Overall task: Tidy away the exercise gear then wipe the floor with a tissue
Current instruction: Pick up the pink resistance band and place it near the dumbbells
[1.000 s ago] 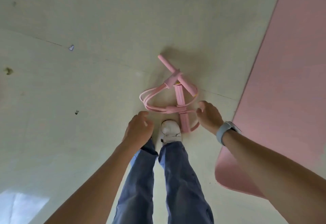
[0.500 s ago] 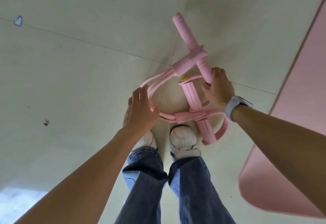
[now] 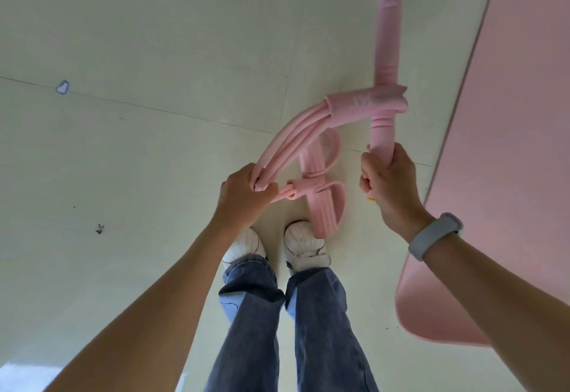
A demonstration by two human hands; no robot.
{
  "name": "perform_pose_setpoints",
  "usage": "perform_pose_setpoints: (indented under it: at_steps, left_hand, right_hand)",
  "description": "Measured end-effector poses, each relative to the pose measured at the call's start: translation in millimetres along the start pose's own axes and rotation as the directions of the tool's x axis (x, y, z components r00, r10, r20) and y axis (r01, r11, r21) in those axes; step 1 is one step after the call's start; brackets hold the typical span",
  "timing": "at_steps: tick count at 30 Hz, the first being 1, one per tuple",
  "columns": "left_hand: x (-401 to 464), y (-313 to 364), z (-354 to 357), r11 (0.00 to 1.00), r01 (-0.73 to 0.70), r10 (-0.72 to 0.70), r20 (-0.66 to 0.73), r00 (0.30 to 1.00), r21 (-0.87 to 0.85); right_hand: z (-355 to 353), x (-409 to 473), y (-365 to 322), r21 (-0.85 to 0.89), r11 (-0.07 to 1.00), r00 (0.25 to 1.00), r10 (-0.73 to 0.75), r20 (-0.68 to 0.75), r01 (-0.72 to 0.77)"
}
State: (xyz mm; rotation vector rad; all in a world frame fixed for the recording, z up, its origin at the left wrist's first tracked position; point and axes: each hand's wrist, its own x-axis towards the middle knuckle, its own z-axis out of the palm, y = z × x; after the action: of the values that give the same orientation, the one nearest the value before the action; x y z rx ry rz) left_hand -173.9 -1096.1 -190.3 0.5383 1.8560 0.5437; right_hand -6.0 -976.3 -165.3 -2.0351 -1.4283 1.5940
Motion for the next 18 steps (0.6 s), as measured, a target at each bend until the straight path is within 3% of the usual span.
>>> perform_pose_setpoints:
  at_steps: [4, 7, 9, 12, 15, 18]
  left_hand:
    - [-21, 17, -1, 0.999, 0.05, -0.05, -0.008, 0.999, 0.005]
    - [-45, 52, -18, 0.997, 0.019, -0.019, -0.005, 1.0, -0.077]
    - [-67, 79, -38, 0.994, -0.003, 0.001, -0.017, 1.0, -0.106]
    - [-104, 118, -72, 0.989, -0.014, 0.007, -0.05, 0.999, -0.151]
    - [-149, 158, -107, 0.993, -0.087, 0.079, -0.096, 0.992, -0.084]
    - [-190, 192, -131, 0.991, -0.118, 0.11, -0.108, 0.988, -0.068]
  right_hand:
    - [-16, -7, -2, 0.068, 0.973, 0.973, 0.225, -0.044, -0.222]
    - [-28, -27, -5, 0.084, 0.913, 0.915, 0.389, 0.104, -0.398]
    - [-36, -48, -17, 0.031, 0.909, 0.9, 0.406, 0.157, -0.415]
    - [-44, -83, -48, -0.117, 0.942, 0.923, 0.333, 0.193, -0.316]
    - [-56, -118, -88, -0.278, 0.957, 0.953, 0.157, 0.258, -0.082]
    - [-68, -147, -117, -0.424, 0.892, 0.945, -0.01, 0.326, 0.156]
